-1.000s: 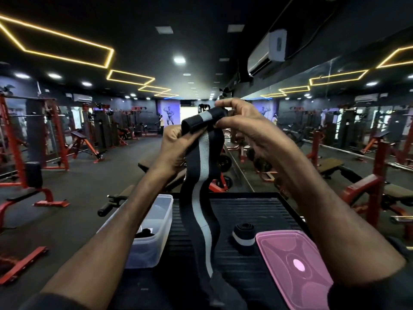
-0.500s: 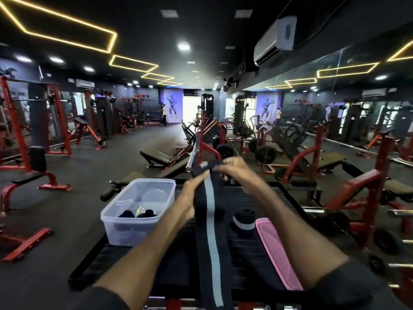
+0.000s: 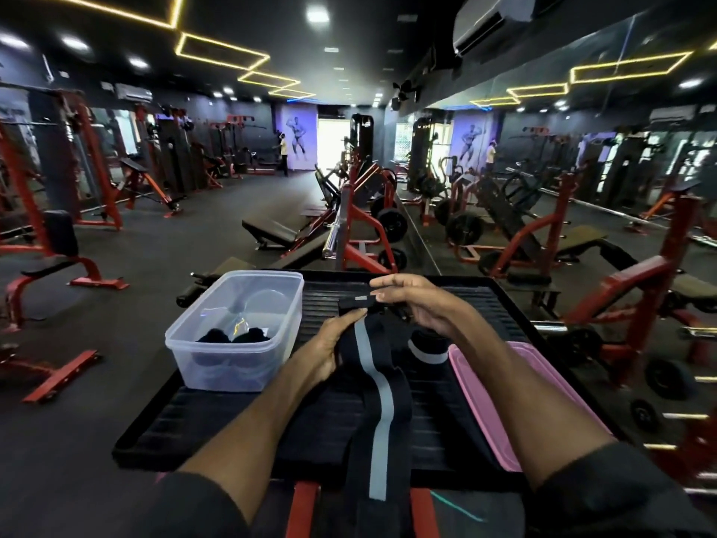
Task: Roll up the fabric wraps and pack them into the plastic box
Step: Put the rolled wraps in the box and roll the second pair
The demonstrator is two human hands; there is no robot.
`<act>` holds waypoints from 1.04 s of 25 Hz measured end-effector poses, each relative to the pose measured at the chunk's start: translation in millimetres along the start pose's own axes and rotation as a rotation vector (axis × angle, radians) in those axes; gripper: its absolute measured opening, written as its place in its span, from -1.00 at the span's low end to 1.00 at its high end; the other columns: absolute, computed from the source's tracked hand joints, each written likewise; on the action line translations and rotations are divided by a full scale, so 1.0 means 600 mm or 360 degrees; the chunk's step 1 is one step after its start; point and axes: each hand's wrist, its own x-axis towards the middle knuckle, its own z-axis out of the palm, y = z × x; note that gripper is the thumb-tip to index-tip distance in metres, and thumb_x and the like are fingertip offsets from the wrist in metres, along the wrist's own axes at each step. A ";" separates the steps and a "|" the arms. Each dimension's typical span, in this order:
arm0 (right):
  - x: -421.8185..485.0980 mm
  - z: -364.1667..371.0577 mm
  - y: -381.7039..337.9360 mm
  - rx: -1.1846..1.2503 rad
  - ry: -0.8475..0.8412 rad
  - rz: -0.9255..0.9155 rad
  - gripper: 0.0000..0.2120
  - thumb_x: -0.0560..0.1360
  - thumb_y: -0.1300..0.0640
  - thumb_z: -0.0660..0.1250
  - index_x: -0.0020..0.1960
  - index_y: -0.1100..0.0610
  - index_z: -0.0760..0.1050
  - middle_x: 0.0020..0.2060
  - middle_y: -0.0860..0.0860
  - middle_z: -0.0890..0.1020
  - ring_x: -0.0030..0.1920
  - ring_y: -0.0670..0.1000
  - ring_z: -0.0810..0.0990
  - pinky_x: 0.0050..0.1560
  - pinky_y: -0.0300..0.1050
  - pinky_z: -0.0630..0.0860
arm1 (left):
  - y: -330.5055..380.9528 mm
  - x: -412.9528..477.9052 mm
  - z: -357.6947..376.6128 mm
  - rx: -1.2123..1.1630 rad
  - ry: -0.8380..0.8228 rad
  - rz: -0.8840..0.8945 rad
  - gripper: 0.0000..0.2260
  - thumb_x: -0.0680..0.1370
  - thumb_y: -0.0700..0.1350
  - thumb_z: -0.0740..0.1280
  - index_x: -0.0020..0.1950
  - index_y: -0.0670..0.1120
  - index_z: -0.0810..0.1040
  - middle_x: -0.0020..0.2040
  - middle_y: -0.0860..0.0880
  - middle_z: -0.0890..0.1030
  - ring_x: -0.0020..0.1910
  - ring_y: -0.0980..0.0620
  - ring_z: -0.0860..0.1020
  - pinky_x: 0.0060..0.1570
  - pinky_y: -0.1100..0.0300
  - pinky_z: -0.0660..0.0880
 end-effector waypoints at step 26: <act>0.084 0.034 0.050 0.0219 0.0180 0.0161 -0.76 0.50 0.14 0.44 0.13 0.21 0.66 -0.07 0.05 0.70 0.01 0.05 0.65 0.02 -0.06 0.52 | 0.007 0.023 -0.073 0.0678 0.0253 0.0661 -0.73 0.51 -0.33 0.45 0.08 0.00 0.61 0.05 0.00 0.67 0.04 0.14 0.61 0.11 0.22 0.55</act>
